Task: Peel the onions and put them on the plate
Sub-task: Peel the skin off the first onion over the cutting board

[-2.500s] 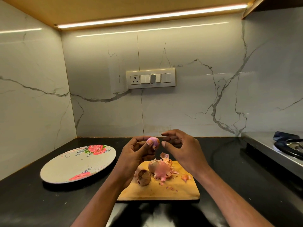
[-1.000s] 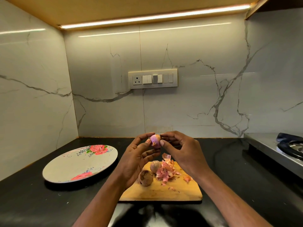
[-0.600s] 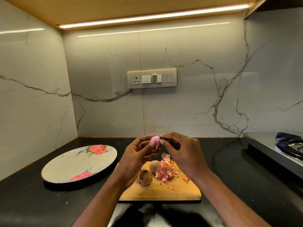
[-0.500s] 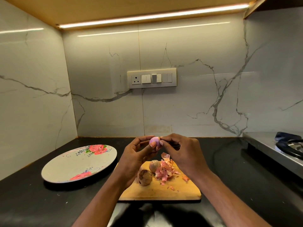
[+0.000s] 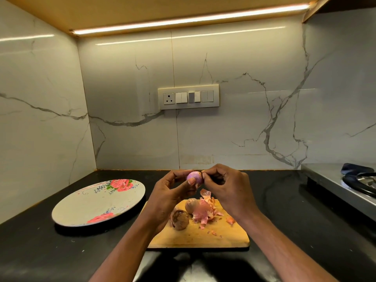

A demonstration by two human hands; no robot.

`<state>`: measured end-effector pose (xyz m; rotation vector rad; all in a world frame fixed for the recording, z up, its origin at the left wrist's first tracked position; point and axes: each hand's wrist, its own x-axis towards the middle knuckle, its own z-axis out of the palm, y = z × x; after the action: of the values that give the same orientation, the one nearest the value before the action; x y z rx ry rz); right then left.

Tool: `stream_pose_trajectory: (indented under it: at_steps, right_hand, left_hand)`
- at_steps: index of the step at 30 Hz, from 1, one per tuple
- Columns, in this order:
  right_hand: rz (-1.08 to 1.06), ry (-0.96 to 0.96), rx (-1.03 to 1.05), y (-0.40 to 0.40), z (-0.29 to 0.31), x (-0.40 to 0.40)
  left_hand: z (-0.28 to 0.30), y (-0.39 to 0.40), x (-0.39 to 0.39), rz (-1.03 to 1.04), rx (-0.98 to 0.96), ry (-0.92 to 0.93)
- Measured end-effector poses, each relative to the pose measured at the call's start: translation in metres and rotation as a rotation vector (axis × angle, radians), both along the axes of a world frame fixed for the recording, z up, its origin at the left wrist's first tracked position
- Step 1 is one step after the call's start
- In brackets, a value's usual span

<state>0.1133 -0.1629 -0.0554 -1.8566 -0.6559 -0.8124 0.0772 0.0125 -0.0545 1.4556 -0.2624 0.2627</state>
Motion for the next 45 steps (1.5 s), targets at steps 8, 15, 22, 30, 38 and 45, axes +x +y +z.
stream_pose_trajectory:
  at_steps: [8,15,22,30,38,45]
  right_hand:
    - [0.058,0.003,-0.061,-0.0018,0.0041,-0.0036]
    - [0.031,-0.033,-0.067,-0.0032,0.0035,-0.0032]
    - [0.006,-0.025,-0.038,-0.0044,0.0007,0.0013]
    - [0.075,0.022,-0.054,-0.0051,0.0044,-0.0016]
    - [0.044,-0.002,-0.065,-0.0041,0.0024,-0.0020]
    - [0.009,0.020,-0.037,-0.0042,-0.0006,0.0024]
  left_hand:
    - [0.0011,0.0005,0.0002,0.008,-0.037,0.001]
    - [0.0008,0.0012,0.0000,0.029,0.017,-0.008]
    - [0.0001,0.0008,-0.0002,-0.005,0.032,-0.003]
    - [0.0008,0.0011,0.0003,0.016,-0.002,0.002]
    - [0.0004,0.0023,-0.0001,0.022,0.038,-0.006]
    - [-0.0009,0.0020,-0.0002,-0.013,0.066,-0.005]
